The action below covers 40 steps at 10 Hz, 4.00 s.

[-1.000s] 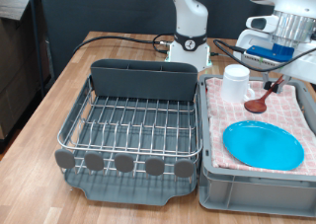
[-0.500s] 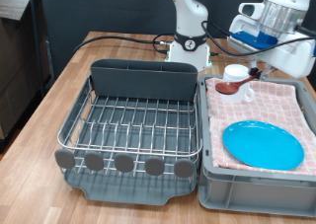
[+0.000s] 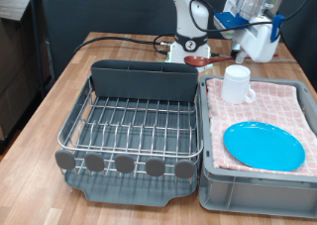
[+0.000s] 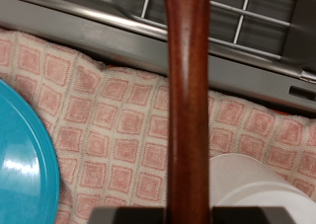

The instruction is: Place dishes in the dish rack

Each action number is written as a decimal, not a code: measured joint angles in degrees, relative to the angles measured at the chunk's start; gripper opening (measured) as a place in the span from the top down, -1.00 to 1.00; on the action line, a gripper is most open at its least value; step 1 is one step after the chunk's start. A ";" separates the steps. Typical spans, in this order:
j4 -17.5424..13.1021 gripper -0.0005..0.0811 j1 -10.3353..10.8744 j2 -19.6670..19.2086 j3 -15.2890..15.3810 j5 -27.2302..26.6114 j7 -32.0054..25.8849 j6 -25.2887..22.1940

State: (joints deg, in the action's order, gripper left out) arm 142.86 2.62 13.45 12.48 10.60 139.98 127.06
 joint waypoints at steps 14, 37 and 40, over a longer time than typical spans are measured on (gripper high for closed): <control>16.13 0.76 -0.77 20.25 -15.21 -6.03 -4.42 -4.30; 17.41 0.75 2.73 5.18 -40.42 -25.43 -35.68 6.95; 17.32 -0.02 2.49 5.03 -38.54 -23.24 -32.13 7.37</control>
State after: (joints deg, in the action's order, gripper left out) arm 160.18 5.11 18.48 -26.06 -12.64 107.85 134.43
